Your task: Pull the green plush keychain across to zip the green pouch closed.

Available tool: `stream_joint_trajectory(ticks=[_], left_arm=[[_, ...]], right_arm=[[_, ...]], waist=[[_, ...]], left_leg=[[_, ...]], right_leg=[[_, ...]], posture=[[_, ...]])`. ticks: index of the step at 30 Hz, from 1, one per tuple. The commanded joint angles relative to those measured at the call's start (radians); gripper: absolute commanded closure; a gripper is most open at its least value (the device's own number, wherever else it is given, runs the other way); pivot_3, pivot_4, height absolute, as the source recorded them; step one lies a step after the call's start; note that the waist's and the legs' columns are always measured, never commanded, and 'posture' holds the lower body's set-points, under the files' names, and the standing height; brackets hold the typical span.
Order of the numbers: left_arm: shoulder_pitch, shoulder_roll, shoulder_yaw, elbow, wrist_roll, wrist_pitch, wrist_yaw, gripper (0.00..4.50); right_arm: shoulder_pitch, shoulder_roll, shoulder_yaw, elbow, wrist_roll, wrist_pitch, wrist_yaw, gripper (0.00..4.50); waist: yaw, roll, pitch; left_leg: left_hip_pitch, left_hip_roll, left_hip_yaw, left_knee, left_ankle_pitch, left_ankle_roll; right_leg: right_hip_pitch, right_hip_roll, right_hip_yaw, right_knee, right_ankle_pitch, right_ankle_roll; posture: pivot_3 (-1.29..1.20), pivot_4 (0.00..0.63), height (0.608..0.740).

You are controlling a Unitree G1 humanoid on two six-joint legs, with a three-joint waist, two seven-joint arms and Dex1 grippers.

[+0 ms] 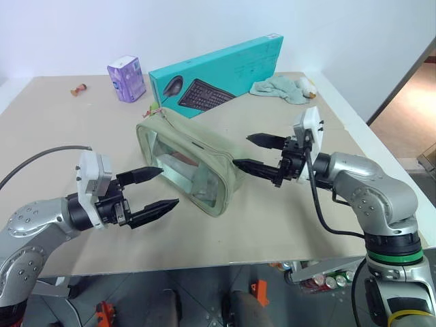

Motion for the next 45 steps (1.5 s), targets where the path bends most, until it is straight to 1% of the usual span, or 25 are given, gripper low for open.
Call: stream_joint_trajectory(ticks=[1,8,11,13,15,16,18,20,21,22,30,32,34,36,39,41,45], left_arm=[[-0.008,0.009,0.024,-0.050,-0.011,-0.007,0.016,0.02],[0.019,-0.002,0.018,-0.086,-0.001,-0.015,0.040,0.02],[0.017,0.003,0.022,-0.092,-0.001,-0.014,0.047,0.00],[0.019,0.006,0.025,-0.094,0.000,-0.014,0.049,0.00],[0.021,0.008,0.025,-0.096,0.006,-0.015,0.049,0.00],[0.017,0.006,0.024,-0.096,0.005,-0.014,0.054,0.00],[0.009,0.002,0.019,-0.098,0.002,-0.011,0.063,0.00],[0.006,0.000,0.014,-0.101,0.001,-0.011,0.069,0.00],[0.006,0.000,0.013,-0.103,0.000,-0.011,0.071,0.00],[0.008,0.000,0.011,-0.103,0.002,-0.013,0.071,0.00],[0.008,-0.003,0.005,-0.092,0.006,-0.016,0.068,0.00],[0.007,-0.005,-0.001,-0.092,0.008,-0.016,0.070,0.00],[0.003,-0.007,-0.005,-0.089,0.008,-0.017,0.070,0.00],[-0.003,-0.009,-0.009,-0.084,0.011,-0.018,0.070,0.00],[-0.009,-0.013,-0.018,-0.084,0.014,-0.018,0.071,0.00],[-0.008,-0.016,-0.021,-0.089,0.015,-0.017,0.075,0.00],[-0.005,-0.019,-0.022,-0.099,0.012,-0.013,0.088,0.00]], right_arm=[[-0.031,0.011,-0.008,0.026,-0.015,-0.029,0.016,0.00],[-0.060,0.043,0.008,0.078,-0.023,-0.016,0.035,0.00],[-0.074,0.064,0.018,0.089,-0.029,-0.012,0.033,0.79],[-0.081,0.074,0.026,0.087,-0.029,-0.007,0.033,1.46],[-0.087,0.081,0.032,0.084,-0.027,0.001,0.035,2.28],[-0.088,0.084,0.037,0.081,-0.028,0.004,0.034,2.54],[-0.089,0.085,0.043,0.076,-0.031,0.007,0.036,3.30],[-0.087,0.086,0.044,0.071,-0.030,0.012,0.036,3.89],[-0.086,0.086,0.043,0.069,-0.030,0.015,0.036,4.26],[-0.084,0.087,0.042,0.066,-0.029,0.016,0.036,4.45],[-0.079,0.070,0.043,0.050,-0.046,-0.012,0.075,4.45],[-0.090,0.041,0.027,0.079,-0.049,-0.030,0.121,4.45],[-0.119,-0.001,0.028,0.146,-0.076,-0.084,0.199,4.45],[-0.167,-0.032,0.036,0.242,-0.112,-0.149,0.274,4.45],[-0.286,-0.061,0.064,0.474,-0.202,-0.312,0.403,4.45],[-0.371,-0.057,0.081,0.635,-0.255,-0.413,0.467,4.45],[-0.508,-0.027,0.107,0.922,-0.365,-0.620,0.537,4.45]], waist=[[0.000,0.000,0.000],[0.000,0.000,0.000],[0.000,0.000,0.000],[-0.001,0.000,0.000],[0.000,0.000,0.000],[0.000,0.000,0.000],[0.000,0.000,0.000],[0.000,0.000,0.000],[0.000,0.000,0.000],[0.000,0.000,0.000],[0.000,0.000,0.000],[0.000,0.000,0.000],[0.000,0.000,0.000],[0.000,0.000,0.001],[0.000,0.000,0.001],[-0.002,0.000,0.001],[-0.001,0.000,0.001]], left_leg=[[0.000,0.000,0.000,0.000,0.000,0.000],[0.000,0.001,0.001,0.000,0.000,0.000],[0.000,0.001,0.001,0.000,0.000,0.000],[0.000,0.001,0.001,0.000,0.000,0.000],[0.000,0.001,0.001,0.000,0.000,0.000],[0.000,0.001,0.001,0.000,0.000,0.000],[0.000,0.001,0.001,0.000,0.000,0.000],[0.000,0.001,0.001,0.000,0.000,0.000],[0.000,0.001,0.000,0.000,0.000,0.000],[0.000,0.001,0.001,0.000,0.000,0.000],[0.000,0.001,0.001,0.000,0.000,0.000],[0.000,0.001,0.001,0.000,0.000,0.000],[0.000,0.000,0.001,0.000,0.000,0.000],[0.000,0.000,0.001,0.000,0.000,0.000],[0.000,-0.001,0.002,0.001,0.000,0.000],[0.000,0.000,0.004,0.001,0.000,0.000],[0.000,0.001,0.008,0.000,0.000,0.000]], right_leg=[[0.000,0.000,0.000,0.000,0.000,0.000],[0.000,0.001,0.001,0.000,0.000,-0.001],[0.000,0.001,0.001,0.000,0.000,-0.001],[0.000,0.001,0.001,0.000,0.000,-0.001],[0.000,0.001,0.001,0.000,0.000,-0.001],[0.000,0.001,0.001,0.000,0.000,-0.001],[0.000,0.001,0.001,0.000,0.000,-0.001],[0.000,0.001,0.001,0.000,0.000,0.000],[0.000,0.001,0.001,0.000,0.000,0.000],[0.000,0.001,0.001,0.000,0.000,0.000],[0.000,0.001,0.001,0.000,0.000,0.000],[-0.001,0.001,0.001,0.000,0.000,0.000],[-0.001,0.000,0.001,0.000,0.000,0.000],[-0.001,0.000,0.000,0.000,0.001,0.000],[-0.001,0.000,0.001,0.000,0.001,0.000],[-0.001,0.001,0.002,0.000,0.002,0.000],[-0.003,0.002,0.003,0.000,0.002,-0.001]], posture=[[0.00,0.150,0.740],[0.00,0.150,0.740],[0.00,0.150,0.740],[0.00,0.150,0.740],[0.00,0.150,0.740],[0.00,0.150,0.740],[0.00,0.150,0.740],[0.00,0.150,0.740],[0.00,0.150,0.740],[0.00,0.150,0.740],[0.00,0.150,0.740],[0.00,0.150,0.740],[0.00,0.150,0.740],[0.00,0.150,0.740],[0.00,0.150,0.740],[0.00,0.150,0.740],[0.00,0.150,0.740]])
